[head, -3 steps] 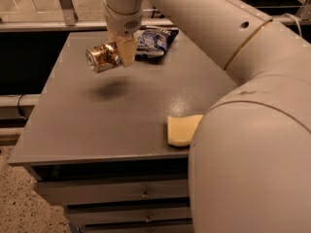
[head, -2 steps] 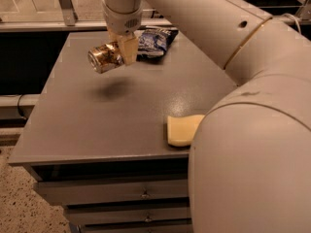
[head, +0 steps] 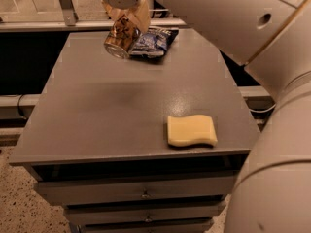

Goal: Place orange can upright

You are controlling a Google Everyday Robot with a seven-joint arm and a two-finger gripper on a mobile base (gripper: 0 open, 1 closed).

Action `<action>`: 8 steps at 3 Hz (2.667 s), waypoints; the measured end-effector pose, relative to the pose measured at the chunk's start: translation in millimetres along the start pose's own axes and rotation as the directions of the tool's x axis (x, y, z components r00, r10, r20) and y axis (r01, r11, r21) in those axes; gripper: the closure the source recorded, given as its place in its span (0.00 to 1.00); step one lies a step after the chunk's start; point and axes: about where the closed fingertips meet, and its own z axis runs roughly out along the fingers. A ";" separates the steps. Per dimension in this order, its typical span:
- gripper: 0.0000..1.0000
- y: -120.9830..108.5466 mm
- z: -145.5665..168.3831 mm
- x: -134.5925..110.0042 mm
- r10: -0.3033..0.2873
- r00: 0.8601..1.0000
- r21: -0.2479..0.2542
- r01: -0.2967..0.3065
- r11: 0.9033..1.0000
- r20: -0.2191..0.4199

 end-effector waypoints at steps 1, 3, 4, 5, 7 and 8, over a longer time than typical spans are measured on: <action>1.00 -0.6 2.5 -1.1 -0.053 0.999 0.001 0.053 0.999 0.006; 1.00 33.2 8.2 52.0 -0.084 0.994 0.091 0.078 0.993 0.066; 1.00 62.1 8.9 76.5 -0.136 0.981 0.161 0.113 0.980 0.140; 1.00 56.3 -3.0 86.6 -0.215 0.969 0.224 0.185 0.957 0.120; 1.00 60.8 12.5 92.1 -0.162 0.982 0.311 0.124 0.942 0.101; 1.00 71.9 30.5 51.6 -0.210 0.971 0.492 0.127 0.861 0.117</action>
Offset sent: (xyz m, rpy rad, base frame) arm 0.0142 -0.0177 0.0055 -0.0293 0.0009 0.0927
